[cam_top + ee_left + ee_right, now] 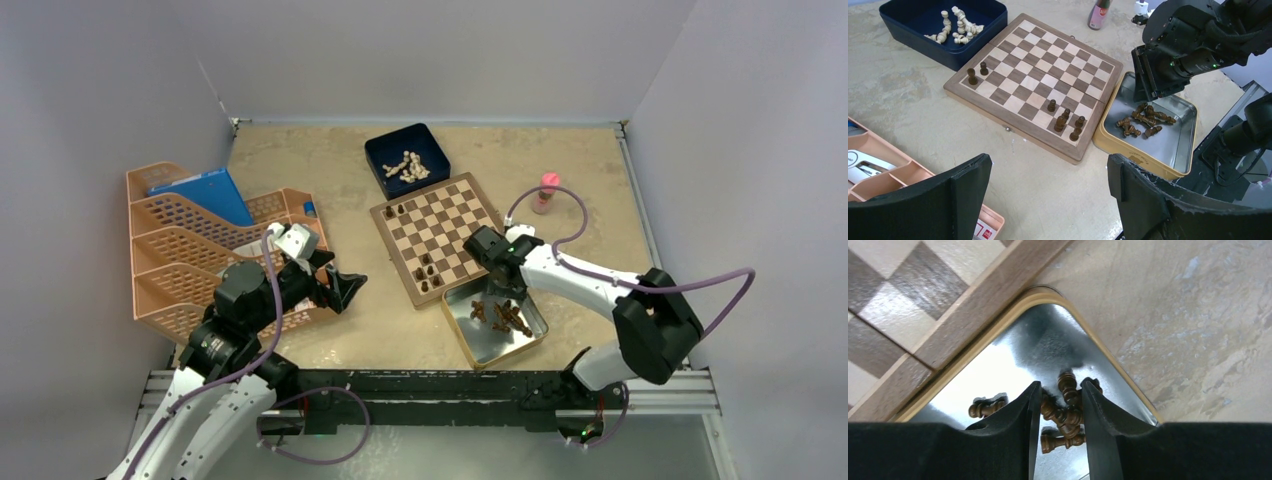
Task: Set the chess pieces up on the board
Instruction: Pick up the chess piece from the storage box, then place the chess piece on the chessboard.
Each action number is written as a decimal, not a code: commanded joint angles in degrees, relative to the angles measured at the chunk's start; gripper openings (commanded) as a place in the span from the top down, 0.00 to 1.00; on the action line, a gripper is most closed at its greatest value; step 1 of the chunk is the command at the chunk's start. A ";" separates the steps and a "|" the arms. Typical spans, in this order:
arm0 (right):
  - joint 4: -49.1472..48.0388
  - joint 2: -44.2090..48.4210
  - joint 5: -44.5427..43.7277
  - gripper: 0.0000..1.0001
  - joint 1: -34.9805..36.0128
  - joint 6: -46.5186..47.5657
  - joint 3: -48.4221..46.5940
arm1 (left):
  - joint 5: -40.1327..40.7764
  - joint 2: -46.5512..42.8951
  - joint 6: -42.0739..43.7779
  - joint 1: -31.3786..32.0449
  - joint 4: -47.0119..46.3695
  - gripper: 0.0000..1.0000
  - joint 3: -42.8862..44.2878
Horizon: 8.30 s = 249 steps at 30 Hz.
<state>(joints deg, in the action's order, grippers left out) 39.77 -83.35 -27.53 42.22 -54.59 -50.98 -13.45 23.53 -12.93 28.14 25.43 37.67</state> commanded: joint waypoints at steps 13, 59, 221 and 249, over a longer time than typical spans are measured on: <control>-0.03 -0.52 0.35 0.69 -0.60 -2.46 0.88 | -1.14 -0.60 0.36 -0.02 -1.35 0.14 0.50; 2.99 9.14 1.99 0.89 -0.27 3.90 -8.53 | 0.47 0.05 0.02 -0.02 -0.61 0.15 0.98; -7.25 -49.89 9.11 0.80 1.74 23.74 -65.84 | 6.16 -3.27 -0.43 -0.02 0.78 0.14 1.35; -14.55 -26.80 11.14 0.58 2.67 22.91 -42.74 | 7.58 -2.05 -1.46 -0.02 1.02 0.14 1.53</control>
<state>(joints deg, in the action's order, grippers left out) 28.53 -119.37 -16.80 43.97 -31.29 -99.24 -6.74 20.80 -13.10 28.14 27.99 37.67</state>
